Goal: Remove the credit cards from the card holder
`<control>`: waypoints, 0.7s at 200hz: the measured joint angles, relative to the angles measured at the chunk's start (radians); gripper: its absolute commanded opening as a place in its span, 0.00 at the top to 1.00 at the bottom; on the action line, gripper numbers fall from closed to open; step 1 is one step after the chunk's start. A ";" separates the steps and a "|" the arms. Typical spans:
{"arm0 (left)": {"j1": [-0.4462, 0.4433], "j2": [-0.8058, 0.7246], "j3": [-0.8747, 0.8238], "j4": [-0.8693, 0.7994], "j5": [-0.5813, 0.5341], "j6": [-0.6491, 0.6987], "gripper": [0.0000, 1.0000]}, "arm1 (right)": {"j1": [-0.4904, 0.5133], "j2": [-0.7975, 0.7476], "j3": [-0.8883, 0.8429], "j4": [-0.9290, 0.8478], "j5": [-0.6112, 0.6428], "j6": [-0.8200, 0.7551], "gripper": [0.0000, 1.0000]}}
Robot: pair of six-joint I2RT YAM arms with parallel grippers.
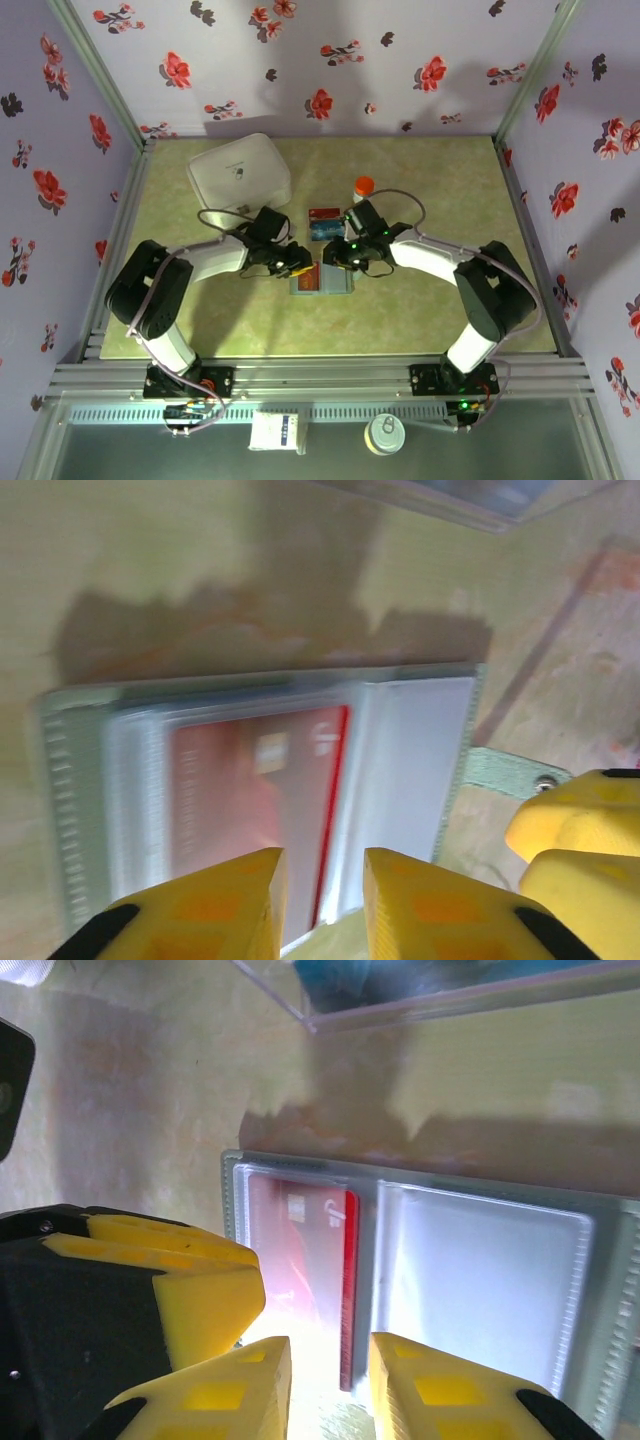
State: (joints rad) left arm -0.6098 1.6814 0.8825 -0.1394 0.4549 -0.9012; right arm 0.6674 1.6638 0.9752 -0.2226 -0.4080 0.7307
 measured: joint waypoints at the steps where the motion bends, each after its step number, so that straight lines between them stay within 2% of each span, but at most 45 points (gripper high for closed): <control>1: 0.002 -0.001 -0.002 -0.002 0.000 0.000 0.77 | 0.001 0.002 0.001 0.000 0.000 0.000 0.72; 76: 0.043 -0.009 -0.053 -0.018 -0.010 0.034 0.96 | 0.047 0.125 0.036 0.038 -0.033 0.017 0.75; 123: 0.043 0.000 -0.054 -0.018 -0.010 0.041 0.97 | 0.049 0.168 0.036 0.067 -0.046 0.033 0.75; 140: 0.043 0.001 -0.055 -0.017 -0.010 0.041 0.97 | 0.049 0.175 0.036 0.071 -0.049 0.034 0.79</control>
State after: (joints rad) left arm -0.5663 1.6821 0.8280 -0.1566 0.4450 -0.8604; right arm 0.7162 1.8385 1.0111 -0.1520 -0.4568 0.7650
